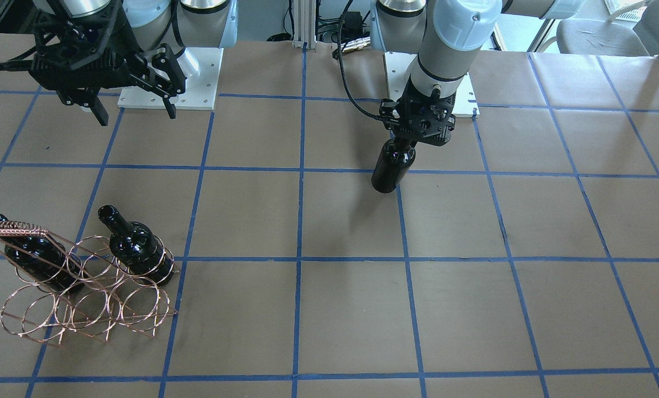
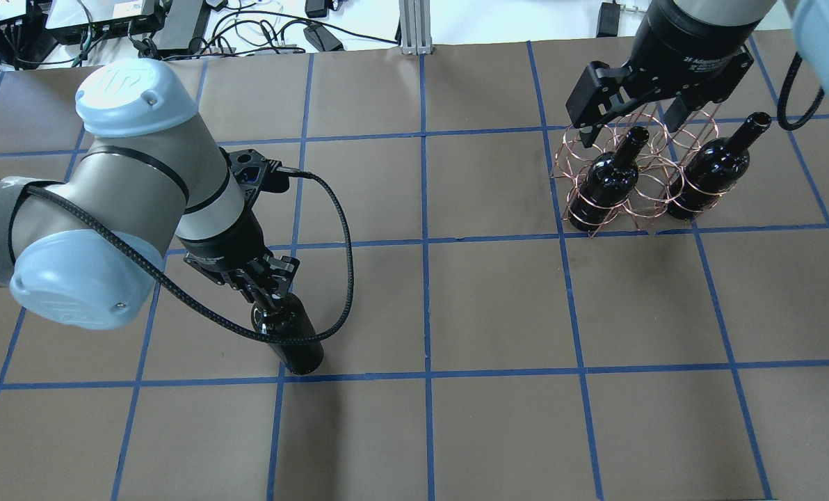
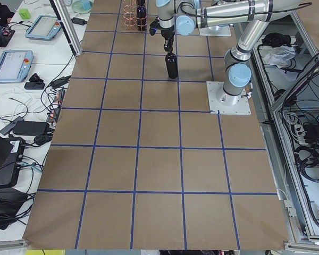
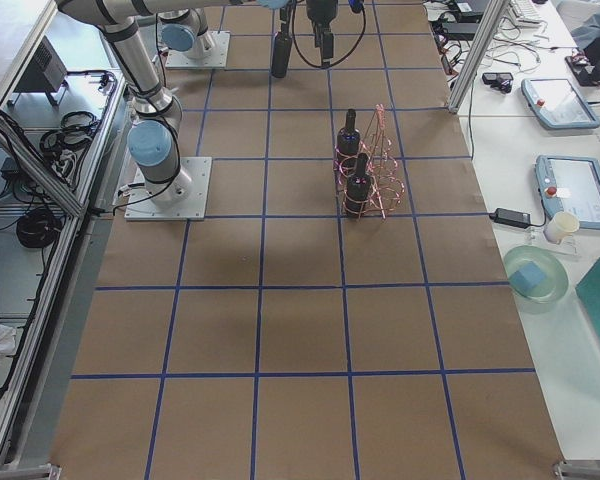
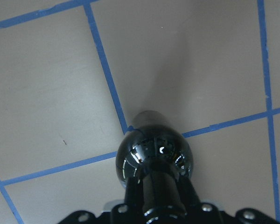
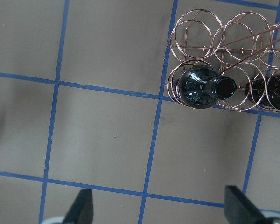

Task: Place wine into wine basket
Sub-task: 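Lower the bottle upright onto the table with the left gripper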

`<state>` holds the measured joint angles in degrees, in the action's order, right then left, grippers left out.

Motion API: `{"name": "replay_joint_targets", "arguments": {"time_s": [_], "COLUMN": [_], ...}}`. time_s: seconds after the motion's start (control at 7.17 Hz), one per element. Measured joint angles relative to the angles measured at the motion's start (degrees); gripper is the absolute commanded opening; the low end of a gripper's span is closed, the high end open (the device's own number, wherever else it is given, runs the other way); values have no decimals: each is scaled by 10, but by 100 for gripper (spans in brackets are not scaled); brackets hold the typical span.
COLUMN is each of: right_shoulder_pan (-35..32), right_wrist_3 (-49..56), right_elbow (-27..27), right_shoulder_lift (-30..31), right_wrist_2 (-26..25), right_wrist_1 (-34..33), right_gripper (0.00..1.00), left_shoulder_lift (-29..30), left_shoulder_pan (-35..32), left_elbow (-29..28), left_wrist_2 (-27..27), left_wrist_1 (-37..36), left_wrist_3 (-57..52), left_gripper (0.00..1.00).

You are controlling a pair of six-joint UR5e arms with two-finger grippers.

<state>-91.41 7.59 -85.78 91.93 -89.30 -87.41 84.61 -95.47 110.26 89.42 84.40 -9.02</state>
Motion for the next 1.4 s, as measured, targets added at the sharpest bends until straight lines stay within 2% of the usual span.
{"name": "replay_joint_targets", "arguments": {"time_s": [1.12, 1.26, 1.4], "right_shoulder_pan": [0, -1, -1], "right_wrist_3": [-1, -1, -1], "right_elbow": [-6, -6, -6], "right_shoulder_lift": [1, 1, 1], "right_wrist_2": [-2, 0, 2], "right_wrist_1": [3, 5, 5], "right_gripper": [100, 100, 100], "left_shoulder_lift": [8, 8, 8], "left_shoulder_pan": [-1, -1, -1], "left_elbow": [-5, -6, -7], "left_wrist_2": [-4, -4, -3], "left_wrist_1": [0, 0, 0], "left_wrist_3": [3, 2, 2], "left_gripper": [0, 17, 39]}}
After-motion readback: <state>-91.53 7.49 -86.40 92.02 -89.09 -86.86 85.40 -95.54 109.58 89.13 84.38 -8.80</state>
